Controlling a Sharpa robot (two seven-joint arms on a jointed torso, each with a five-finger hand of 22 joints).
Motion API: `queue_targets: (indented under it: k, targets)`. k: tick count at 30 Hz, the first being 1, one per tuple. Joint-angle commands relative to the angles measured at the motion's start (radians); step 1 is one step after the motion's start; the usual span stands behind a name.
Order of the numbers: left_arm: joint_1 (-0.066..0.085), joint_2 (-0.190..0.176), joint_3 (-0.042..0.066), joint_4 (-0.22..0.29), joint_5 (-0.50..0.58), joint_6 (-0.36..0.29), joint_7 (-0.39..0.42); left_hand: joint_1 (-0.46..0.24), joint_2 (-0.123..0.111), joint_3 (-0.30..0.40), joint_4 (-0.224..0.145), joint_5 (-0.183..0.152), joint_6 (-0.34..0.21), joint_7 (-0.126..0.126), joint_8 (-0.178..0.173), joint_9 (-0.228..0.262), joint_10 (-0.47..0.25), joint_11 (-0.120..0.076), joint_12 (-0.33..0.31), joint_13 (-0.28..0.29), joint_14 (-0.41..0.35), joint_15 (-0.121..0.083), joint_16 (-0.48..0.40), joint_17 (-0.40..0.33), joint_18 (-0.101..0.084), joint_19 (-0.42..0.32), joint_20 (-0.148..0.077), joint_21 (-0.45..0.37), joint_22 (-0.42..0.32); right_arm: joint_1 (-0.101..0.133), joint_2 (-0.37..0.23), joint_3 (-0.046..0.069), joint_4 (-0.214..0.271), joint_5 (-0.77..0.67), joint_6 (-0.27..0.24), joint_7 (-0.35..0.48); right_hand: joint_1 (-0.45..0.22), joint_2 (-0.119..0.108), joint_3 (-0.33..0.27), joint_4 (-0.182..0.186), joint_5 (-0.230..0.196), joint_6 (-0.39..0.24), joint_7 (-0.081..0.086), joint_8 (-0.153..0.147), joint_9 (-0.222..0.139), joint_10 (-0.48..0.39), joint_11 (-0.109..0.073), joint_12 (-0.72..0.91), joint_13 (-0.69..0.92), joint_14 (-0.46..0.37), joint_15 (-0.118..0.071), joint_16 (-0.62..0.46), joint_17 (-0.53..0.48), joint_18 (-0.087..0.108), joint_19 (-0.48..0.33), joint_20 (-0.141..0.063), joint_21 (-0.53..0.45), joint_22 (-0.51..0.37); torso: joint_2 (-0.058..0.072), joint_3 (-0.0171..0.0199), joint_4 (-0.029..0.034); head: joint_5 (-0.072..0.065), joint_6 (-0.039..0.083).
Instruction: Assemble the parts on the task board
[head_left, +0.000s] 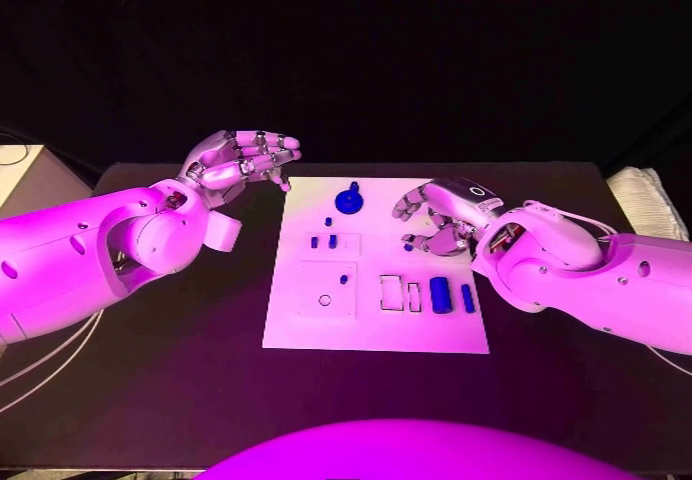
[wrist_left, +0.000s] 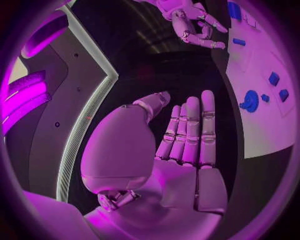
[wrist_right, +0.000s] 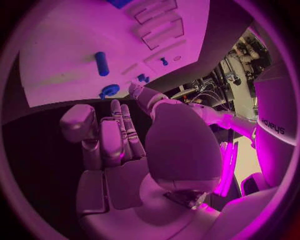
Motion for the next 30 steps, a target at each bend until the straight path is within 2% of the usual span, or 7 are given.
queue_targets:
  k: [1,9,12,23,30]
  targets:
    - [0.0,0.003,0.001,0.001,0.006,0.019,0.008,0.011,-0.002,-0.005,-0.001,0.004,0.001,0.005,0.001,-0.001,-0.004,0.0,-0.005,-0.001,-0.007,0.003,-0.005,-0.001,0.014,0.002,0.001,-0.005,-0.001,0.007,-0.005,0.0,-0.02,-0.017,0.103,0.007,0.01,0.001,-0.019,0.003,0.003,-0.004,-0.006,-0.006,-0.002,-0.014,-0.001,0.001,-0.002,-0.003,-0.002,-0.005,-0.003,-0.006,-0.003,-0.003,-0.004,-0.002,0.001,0.0014,0.0034,-0.002,0.003]
    - [0.0,0.004,0.001,0.001,0.006,0.022,0.005,0.011,-0.002,-0.005,-0.001,0.004,0.001,0.005,0.001,-0.001,-0.004,0.0,-0.005,-0.001,-0.007,0.003,-0.005,-0.001,0.014,0.002,0.001,-0.005,-0.001,0.013,0.007,-0.003,-0.068,-0.042,0.173,-0.004,0.038,0.014,-0.076,0.012,-0.002,-0.012,-0.015,-0.016,-0.006,-0.038,0.0,0.009,-0.004,-0.006,-0.001,-0.005,-0.014,-0.005,-0.005,-0.002,-0.015,-0.009,0.002,0.0002,0.0028,-0.002,0.0]
    - [0.0,0.004,0.001,0.001,0.006,0.023,0.003,0.011,-0.002,-0.005,-0.001,0.004,0.001,0.005,0.001,-0.001,-0.004,0.0,-0.005,-0.001,-0.007,0.003,-0.005,-0.001,0.014,0.002,0.001,-0.005,-0.001,0.01,0.018,-0.005,-0.082,-0.047,0.186,-0.009,0.042,0.016,-0.08,0.014,-0.003,-0.012,-0.016,-0.017,-0.007,-0.04,0.0,0.01,-0.004,-0.006,-0.001,-0.005,-0.015,-0.005,-0.005,-0.002,-0.017,-0.01,0.003,0.0006,0.0018,-0.001,0.0]
    - [0.0,0.003,0.001,0.002,0.006,0.027,-0.002,0.01,-0.002,-0.006,-0.001,0.004,0.001,0.005,0.001,-0.001,-0.004,0.0,-0.005,-0.002,-0.007,0.004,-0.005,-0.001,0.013,0.002,0.002,-0.005,-0.001,0.0,0.045,-0.01,-0.106,-0.06,0.194,-0.018,0.053,0.032,-0.082,0.025,-0.006,0.002,-0.013,-0.014,-0.007,-0.013,-0.005,0.036,0.001,0.0,-0.005,0.005,-0.006,-0.007,0.003,-0.005,-0.005,0.005,0.002,-0.0005,0.003,-0.002,-0.005]
    - [0.0,0.002,0.001,0.002,0.006,0.026,-0.003,0.009,-0.002,-0.007,0.0,0.004,0.001,0.005,0.001,-0.001,-0.004,0.0,-0.005,-0.002,-0.007,0.004,-0.006,-0.001,0.013,0.002,0.002,-0.006,-0.001,-0.006,0.056,-0.011,-0.109,-0.054,0.188,-0.011,0.044,0.035,-0.037,0.053,-0.006,0.035,-0.019,-0.01,-0.007,0.053,-0.016,0.054,-0.003,0.011,-0.012,0.014,-0.001,-0.011,0.017,-0.013,0.009,0.023,0.001,0.0002,0.0021,-0.001,-0.007]
